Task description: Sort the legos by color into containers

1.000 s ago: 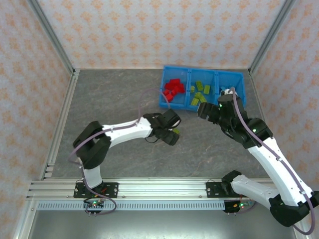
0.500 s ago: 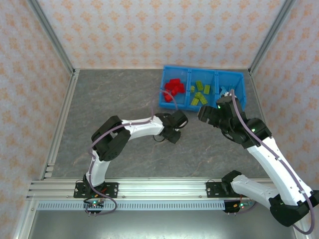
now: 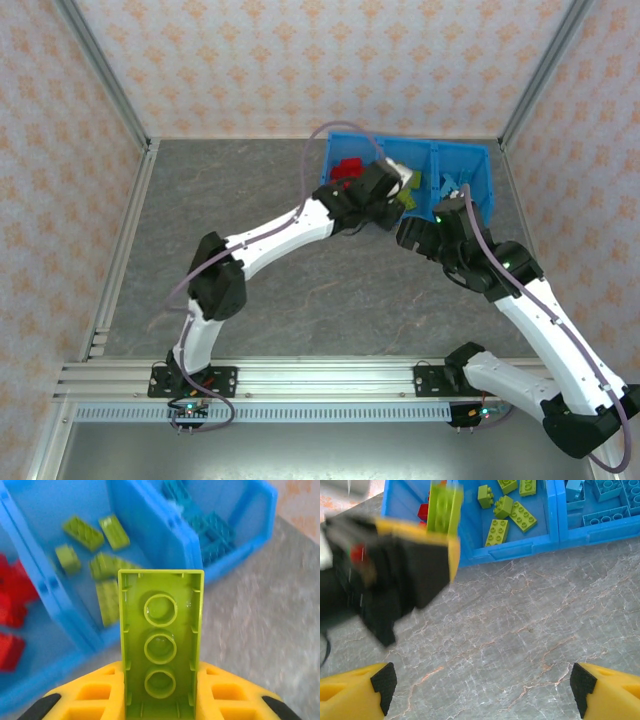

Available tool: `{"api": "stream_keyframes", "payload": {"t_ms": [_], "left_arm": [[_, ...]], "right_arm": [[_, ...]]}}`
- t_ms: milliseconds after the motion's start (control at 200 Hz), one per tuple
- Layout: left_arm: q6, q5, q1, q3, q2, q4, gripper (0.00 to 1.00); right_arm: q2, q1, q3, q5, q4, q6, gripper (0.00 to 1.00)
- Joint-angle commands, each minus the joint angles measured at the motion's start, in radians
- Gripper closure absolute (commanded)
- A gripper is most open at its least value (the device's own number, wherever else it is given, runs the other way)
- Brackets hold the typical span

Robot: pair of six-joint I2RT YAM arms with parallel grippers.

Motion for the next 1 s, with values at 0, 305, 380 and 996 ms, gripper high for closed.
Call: {"api": "stream_keyframes", "payload": {"t_ms": [0,305,380,996], "left_arm": [[0.082,-0.059,0.04,0.167,0.162,-0.05,0.78],[0.097,-0.159,0.046,0.647,0.433,-0.097,0.6],[0.083,-0.156,0.045,0.652,0.412,-0.091,0.51],[0.04,-0.425,0.038,-0.827,-0.789,0.293,0.38]], "right_arm": [[-0.032,0.001,-0.012,0.009,0.012,0.017,0.08],[-0.063,0.001,-0.023,0.039,-0.024,0.01,0.08],[-0.07,0.0,-0.031,0.048,-0.025,0.012,0.08],[-0.054,-0.098,-0.412,0.503,0.552,-0.177,0.01]]}}
